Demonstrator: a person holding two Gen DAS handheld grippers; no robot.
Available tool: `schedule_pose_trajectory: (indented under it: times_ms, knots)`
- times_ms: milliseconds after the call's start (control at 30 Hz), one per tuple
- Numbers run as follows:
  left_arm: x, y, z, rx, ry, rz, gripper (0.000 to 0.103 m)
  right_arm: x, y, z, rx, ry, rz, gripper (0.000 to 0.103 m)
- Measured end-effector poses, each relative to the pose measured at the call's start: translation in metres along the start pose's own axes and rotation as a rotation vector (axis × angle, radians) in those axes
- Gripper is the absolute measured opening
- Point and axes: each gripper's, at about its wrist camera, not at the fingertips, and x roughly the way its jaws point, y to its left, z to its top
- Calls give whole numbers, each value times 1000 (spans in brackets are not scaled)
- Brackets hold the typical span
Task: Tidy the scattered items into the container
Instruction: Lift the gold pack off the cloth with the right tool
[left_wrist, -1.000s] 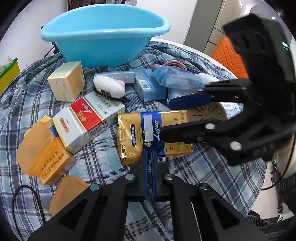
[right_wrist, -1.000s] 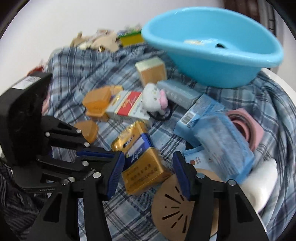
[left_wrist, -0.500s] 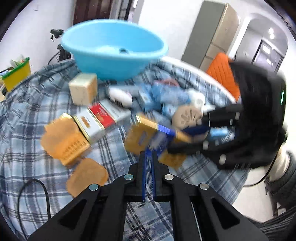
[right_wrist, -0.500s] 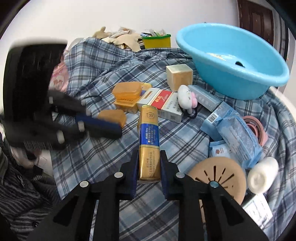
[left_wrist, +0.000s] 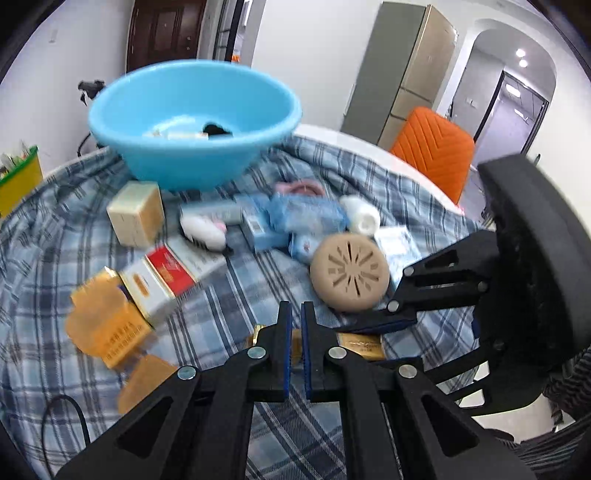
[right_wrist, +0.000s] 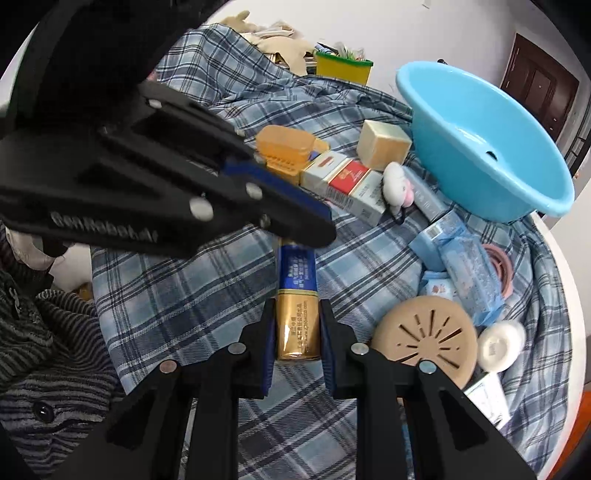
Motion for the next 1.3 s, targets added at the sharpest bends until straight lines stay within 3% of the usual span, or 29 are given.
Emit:
schedule_pose_trajectory:
  times_ms: [567, 800, 1033, 1200, 1300]
  knots:
    - [-2, 10, -14, -23, 5, 1, 5, 18, -1, -19, 191, -98, 143, 21]
    - [-6, 14, -17, -36, -2, 12, 5, 9, -7, -30, 287, -210, 183, 21]
    - [-22, 19, -11, -60, -62, 3, 6, 0, -18, -33, 401, -293, 284, 18]
    - [-29, 15, -3, -39, -71, -31, 6, -9, -22, -31, 406, -296, 276, 18]
    - [-28, 15, -3, -45, -77, 15, 6, -13, -29, -34, 455, -307, 297, 18]
